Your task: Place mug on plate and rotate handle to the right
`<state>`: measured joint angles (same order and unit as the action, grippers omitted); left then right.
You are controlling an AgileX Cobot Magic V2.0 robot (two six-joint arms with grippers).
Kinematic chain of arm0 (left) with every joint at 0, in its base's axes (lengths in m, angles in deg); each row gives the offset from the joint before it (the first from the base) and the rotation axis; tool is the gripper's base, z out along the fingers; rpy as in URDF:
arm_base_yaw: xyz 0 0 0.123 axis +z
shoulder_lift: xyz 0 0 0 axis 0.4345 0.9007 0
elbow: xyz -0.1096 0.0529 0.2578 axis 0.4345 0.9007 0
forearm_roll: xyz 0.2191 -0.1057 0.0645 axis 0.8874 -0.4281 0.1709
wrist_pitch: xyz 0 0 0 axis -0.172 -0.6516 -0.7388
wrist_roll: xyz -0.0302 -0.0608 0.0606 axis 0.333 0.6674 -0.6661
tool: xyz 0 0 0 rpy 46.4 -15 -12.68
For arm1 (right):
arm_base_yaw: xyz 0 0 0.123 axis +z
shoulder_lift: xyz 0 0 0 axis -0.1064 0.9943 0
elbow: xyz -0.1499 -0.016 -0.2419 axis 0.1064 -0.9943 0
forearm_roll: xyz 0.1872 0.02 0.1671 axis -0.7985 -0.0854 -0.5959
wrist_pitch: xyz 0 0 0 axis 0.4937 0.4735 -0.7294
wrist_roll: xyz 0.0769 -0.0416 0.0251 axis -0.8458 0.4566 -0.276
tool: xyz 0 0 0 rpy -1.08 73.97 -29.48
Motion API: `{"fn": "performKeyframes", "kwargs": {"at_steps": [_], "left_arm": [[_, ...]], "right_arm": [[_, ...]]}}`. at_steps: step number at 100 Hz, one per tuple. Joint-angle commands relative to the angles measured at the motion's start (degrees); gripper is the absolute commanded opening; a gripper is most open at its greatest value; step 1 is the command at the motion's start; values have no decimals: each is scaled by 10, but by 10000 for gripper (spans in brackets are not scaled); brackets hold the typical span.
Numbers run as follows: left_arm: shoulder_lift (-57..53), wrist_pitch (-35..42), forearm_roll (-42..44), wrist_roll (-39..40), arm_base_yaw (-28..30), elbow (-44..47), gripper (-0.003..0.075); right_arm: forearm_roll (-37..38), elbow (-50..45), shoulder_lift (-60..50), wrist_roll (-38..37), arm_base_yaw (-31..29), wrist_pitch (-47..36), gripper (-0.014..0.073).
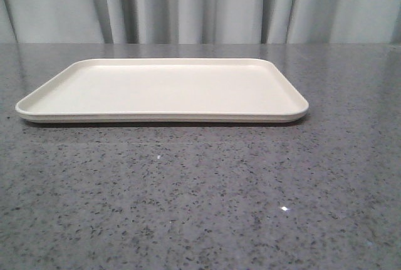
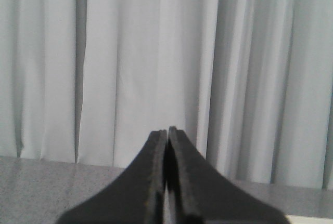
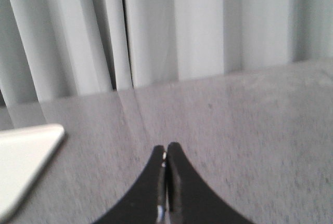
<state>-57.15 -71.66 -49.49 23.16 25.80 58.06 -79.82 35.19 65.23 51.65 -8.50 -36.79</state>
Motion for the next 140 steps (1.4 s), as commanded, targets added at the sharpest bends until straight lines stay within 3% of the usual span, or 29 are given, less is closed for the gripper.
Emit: {"fn": "performKeyframes", "kwargs": {"at_steps": [1, 46, 90, 106, 118, 140], "left_arm": [[-16, 24, -8, 13, 1, -51, -20], [86, -68, -7, 13, 1, -252, -20], [203, -90, -6, 13, 1, -403, -20], [239, -152, 9, 13, 1, -470, -20], [266, -211, 21, 13, 1, -512, -19], [304, -260, 23, 12, 1, -562, -8]], "right_arm": [[-3, 51, 0, 0, 2, -54, -108], [21, 242, 119, 11, 2, 9, -108], [91, 449, 245, 12, 2, 76, -108], [111, 523, 295, 17, 2, 126, -99], [111, 559, 317, 35, 4, 140, -14], [111, 580, 323, 36, 10, 129, 248]]}}
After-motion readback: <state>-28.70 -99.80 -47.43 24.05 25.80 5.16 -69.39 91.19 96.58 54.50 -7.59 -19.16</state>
